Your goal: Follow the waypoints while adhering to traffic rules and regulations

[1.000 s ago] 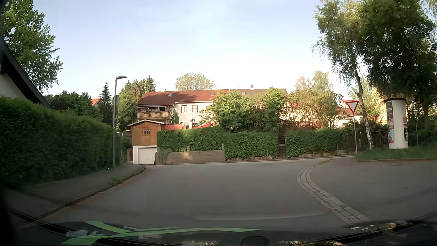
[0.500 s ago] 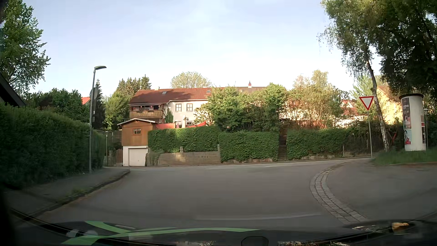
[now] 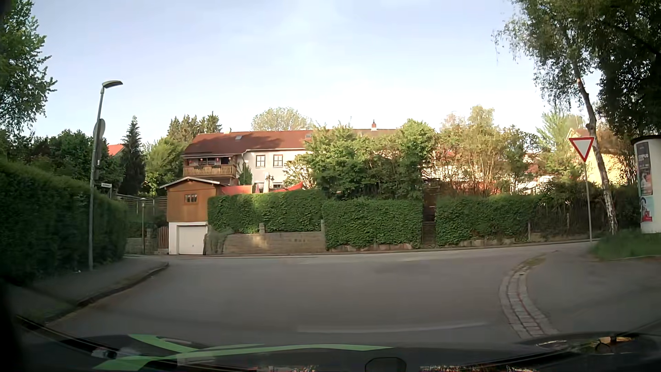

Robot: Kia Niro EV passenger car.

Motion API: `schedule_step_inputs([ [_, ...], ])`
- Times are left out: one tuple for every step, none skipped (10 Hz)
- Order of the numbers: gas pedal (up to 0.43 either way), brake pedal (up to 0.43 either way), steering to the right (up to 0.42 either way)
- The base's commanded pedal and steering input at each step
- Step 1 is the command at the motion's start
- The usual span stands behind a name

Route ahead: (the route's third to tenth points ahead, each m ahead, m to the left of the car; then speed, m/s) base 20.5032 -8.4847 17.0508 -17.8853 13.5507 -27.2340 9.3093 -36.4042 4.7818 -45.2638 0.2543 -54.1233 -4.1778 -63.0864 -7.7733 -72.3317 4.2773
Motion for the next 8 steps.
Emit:
schedule_step_inputs([
  [0.0, 0.0, 0.039],
  [0.0, 0.0, 0.045],
  [0.0, 0.0, 0.052],
  [0.0, 0.0, 0.059],
  [0.0, 0.006, 0.064],
  [0.0, 0.006, 0.072],
  [0.0, 0.012, 0.081],
  [0.0, 0.0, 0.087],
])
